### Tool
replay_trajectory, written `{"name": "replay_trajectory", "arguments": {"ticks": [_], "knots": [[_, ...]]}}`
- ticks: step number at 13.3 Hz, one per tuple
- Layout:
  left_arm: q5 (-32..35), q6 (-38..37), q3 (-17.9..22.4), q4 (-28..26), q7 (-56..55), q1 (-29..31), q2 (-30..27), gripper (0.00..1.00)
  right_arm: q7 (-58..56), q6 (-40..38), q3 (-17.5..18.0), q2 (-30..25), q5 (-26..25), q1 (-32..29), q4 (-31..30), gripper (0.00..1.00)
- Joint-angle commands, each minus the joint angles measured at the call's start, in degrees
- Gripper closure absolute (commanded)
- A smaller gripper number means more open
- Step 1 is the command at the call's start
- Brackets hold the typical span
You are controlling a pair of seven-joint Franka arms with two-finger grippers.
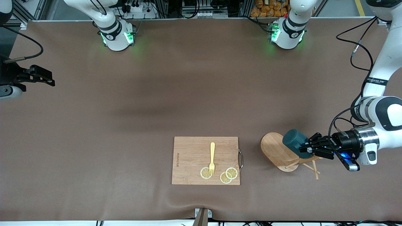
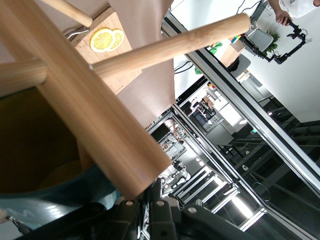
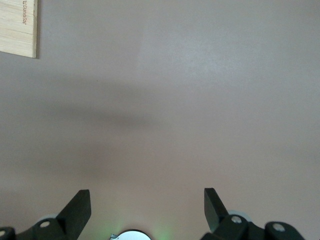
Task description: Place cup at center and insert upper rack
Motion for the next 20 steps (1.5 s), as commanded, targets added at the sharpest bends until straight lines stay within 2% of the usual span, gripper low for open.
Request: {"name": "replay_trajectory", "arguments": {"ticks": [1, 6, 7, 8, 9, 20], "knots": [[-2.1, -0.6, 0.8, 1.5, 1.3, -0.8, 0.6, 1.0, 0.6, 0.0, -0.2, -0.4, -0.7, 0.6, 0.4, 0.0], [-2.2, -0.5, 0.9, 1.6, 1.3, -0.9, 1.4, 0.97, 0.5, 0.0, -0.2, -0.4, -0.7, 0.6, 0.4, 0.0], [-2.2, -0.5, 0.9, 1.6, 1.3, -0.9, 1.6, 0.84, 0.6, 0.0, -0.2, -0.4, -0.7, 0.6, 0.4, 0.0], [-2.8, -0.3, 0.9, 1.6, 1.3, -1.0, 1.6, 0.56, 0.6, 0.1, -0.2, -0.3, -0.7, 0.7, 0.4, 0.0], [-3.4, -0.3, 0.9, 1.6, 1.3, -1.2, 1.6, 0.01, 0.5, 0.1, -0.2, -0.3, -0.7, 0.6, 0.4, 0.0], [-3.7, -0.3, 0.7, 3.3, -0.2, -1.4, 0.9, 0.0, 0.5, 0.2, -0.2, -0.3, -0.9, 0.6, 0.4, 0.0]]}}
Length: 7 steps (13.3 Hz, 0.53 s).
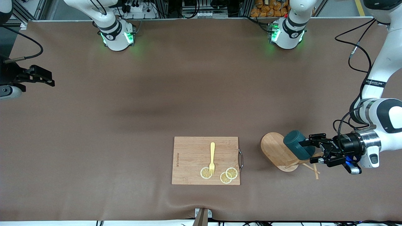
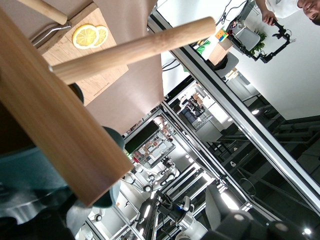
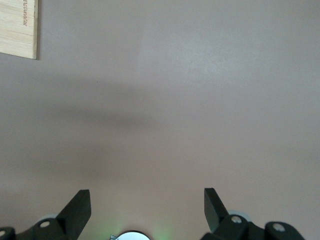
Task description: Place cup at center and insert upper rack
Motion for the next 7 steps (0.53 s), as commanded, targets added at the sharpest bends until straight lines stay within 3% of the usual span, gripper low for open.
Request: {"name": "replay_trajectory", "arguments": {"ticks": [1, 7], "knots": [[-1.0, -0.3, 0.2, 1.3, -0.6, -0.3, 0.0, 0.0, 0.5, 0.0, -0.2, -0.3, -0.9, 0.6, 0.4, 0.0], [-1.0, -0.3, 0.0, 1.4, -0.7, -0.2, -0.2, 0.0, 0.6, 0.5, -0.5, -0.4, -1.1, -0.1, 1.1, 0.0]]}}
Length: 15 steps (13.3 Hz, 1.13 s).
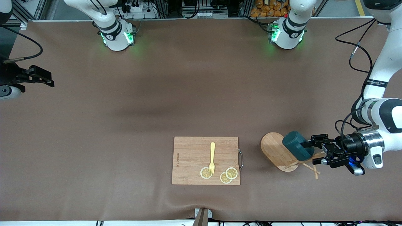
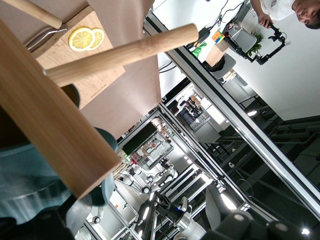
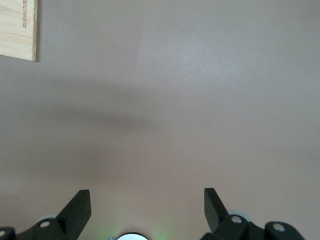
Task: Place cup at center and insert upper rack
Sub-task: 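Open the left gripper and pull it back from the mug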
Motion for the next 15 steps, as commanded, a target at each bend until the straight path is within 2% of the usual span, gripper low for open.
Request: {"name": "replay_trajectory", "arguments": {"ticks": [1, 6, 10, 13, 15], "knots": [[-1.0, -0.4, 0.0, 0.6, -0.5, 0.0, -0.2, 0.0, 0.5, -0.1, -0.4, -0.4, -1.0, -0.2, 1.5, 0.0], [-0.7, -5.4, -0.8, 0.6, -2.5, 2.7, -2.0, 0.0, 0.7, 0.3, -0.1, -0.6, -1.1, 0.5, 1.6, 0.0], [-0.2, -7.2, -5.2, 0.6, -4.2, 6.0, -2.7, 0.0, 1.3, 0.2, 0.1, -0.6, -1.0, 0.8, 1.8, 0.0], [-0.2, -8.8, -6.8, 0.8, -5.2, 6.9, -3.8, 0.0, 10.8, 0.2, 0.2, -0.7, -0.7, 0.9, 3.1, 0.0], [-0.2, -8.8, -7.3, 0.8, -9.2, 7.0, -5.8, 0.0, 11.2, 0.2, 0.1, -0.7, -0.7, 1.2, 3.2, 0.0]]}}
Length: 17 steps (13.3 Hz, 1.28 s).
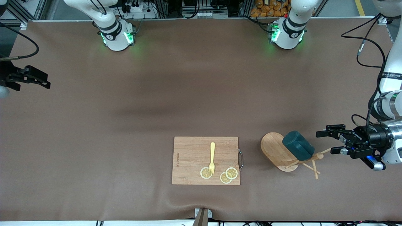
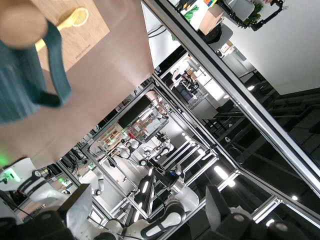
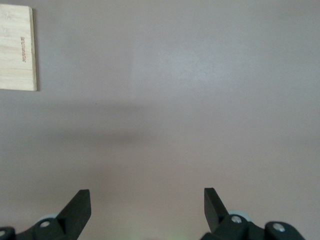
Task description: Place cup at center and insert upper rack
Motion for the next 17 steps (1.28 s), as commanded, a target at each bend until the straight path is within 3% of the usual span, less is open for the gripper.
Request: {"name": "replay_trajectory", "arguments": {"ticks": [1, 3, 7, 9, 13, 17], "knots": [[-0.2, -0.8, -1.4, -0.8, -4.0, 1.1, -3.6, 0.0, 2.5, -0.5, 0.1, -0.4, -0.4, 0.6, 0.7, 0.0], [0.1, -0.9, -3.8, -0.9, -6.2, 3.0, -5.8, 0.0, 2.6, -0.3, 0.0, -0.4, -0.5, 0.6, 0.9, 0.0], [4.7, -1.4, -4.3, -1.2, -10.2, 3.0, -15.9, 0.0, 2.5, -1.1, -0.4, -0.6, -0.4, 0.1, 2.3, 0.0], [8.4, -2.8, -4.5, -1.2, -10.7, 2.6, -18.3, 0.0, 2.3, -1.6, -0.3, -0.9, -0.3, 0.1, 2.4, 0.0], [20.1, -3.5, -8.0, -1.3, -10.9, 2.2, -22.1, 0.0, 2.1, -2.8, -0.6, -1.9, 0.0, -0.2, 1.6, 0.0], [36.2, -3.8, -10.3, -1.3, -11.2, 2.0, -22.3, 0.0, 2.0, 2.8, -0.6, -3.5, 0.0, -0.2, -7.5, 0.0]]}}
